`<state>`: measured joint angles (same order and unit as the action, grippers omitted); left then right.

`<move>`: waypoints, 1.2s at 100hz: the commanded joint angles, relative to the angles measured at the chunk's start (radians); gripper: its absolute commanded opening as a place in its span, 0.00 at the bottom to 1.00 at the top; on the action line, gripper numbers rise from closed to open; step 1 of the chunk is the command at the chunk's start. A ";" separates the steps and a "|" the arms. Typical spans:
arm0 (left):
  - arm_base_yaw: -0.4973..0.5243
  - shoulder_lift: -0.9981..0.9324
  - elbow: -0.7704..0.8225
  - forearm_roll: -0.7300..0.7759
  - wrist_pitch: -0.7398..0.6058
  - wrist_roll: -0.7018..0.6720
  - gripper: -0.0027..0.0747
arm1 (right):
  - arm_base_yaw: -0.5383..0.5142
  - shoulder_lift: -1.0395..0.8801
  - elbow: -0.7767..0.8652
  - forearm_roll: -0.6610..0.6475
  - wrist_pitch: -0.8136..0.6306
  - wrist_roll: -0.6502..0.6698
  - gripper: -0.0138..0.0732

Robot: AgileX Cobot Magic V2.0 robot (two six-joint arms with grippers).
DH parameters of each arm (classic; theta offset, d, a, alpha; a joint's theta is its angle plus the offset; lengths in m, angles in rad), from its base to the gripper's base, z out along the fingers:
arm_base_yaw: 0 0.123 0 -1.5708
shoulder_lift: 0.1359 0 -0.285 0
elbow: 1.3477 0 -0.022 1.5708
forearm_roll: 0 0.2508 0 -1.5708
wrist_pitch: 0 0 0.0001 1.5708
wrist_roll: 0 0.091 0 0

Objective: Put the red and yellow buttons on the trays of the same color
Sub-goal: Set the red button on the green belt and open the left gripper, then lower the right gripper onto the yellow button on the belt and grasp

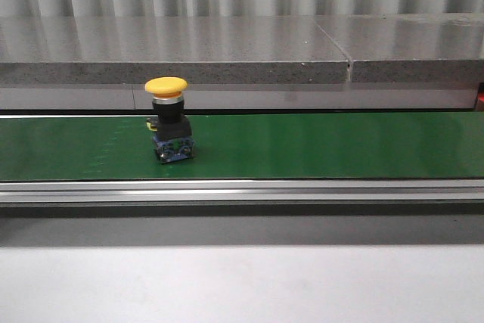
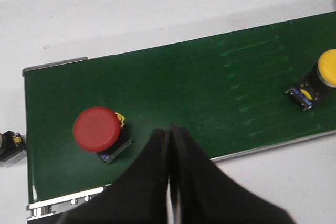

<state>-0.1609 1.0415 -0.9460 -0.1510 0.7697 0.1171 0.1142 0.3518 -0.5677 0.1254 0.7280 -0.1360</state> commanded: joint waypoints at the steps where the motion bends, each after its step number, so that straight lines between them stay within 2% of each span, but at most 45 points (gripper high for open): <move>1: -0.010 -0.089 0.032 -0.015 -0.096 0.001 0.01 | -0.001 0.006 -0.026 -0.003 -0.067 -0.004 0.08; 26: -0.010 -0.293 0.207 -0.035 -0.146 0.001 0.01 | -0.001 0.006 -0.026 -0.003 -0.073 -0.004 0.08; 57: -0.010 -0.441 0.307 -0.039 -0.149 0.001 0.01 | -0.001 0.041 -0.041 -0.002 -0.057 0.008 0.08; 94: -0.010 -0.443 0.308 -0.035 -0.157 0.001 0.01 | 0.028 0.393 -0.258 -0.003 -0.021 0.008 0.08; 108: -0.010 -0.443 0.308 -0.035 -0.157 0.001 0.01 | 0.077 0.543 -0.367 -0.003 0.023 0.008 0.08; 120: -0.010 -0.443 0.309 -0.035 -0.157 0.001 0.01 | 0.122 0.668 -0.449 -0.003 0.050 0.008 0.14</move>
<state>-0.1623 0.5986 -0.6105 -0.1709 0.6857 0.1171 0.2137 0.9554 -0.9394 0.1213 0.8080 -0.1256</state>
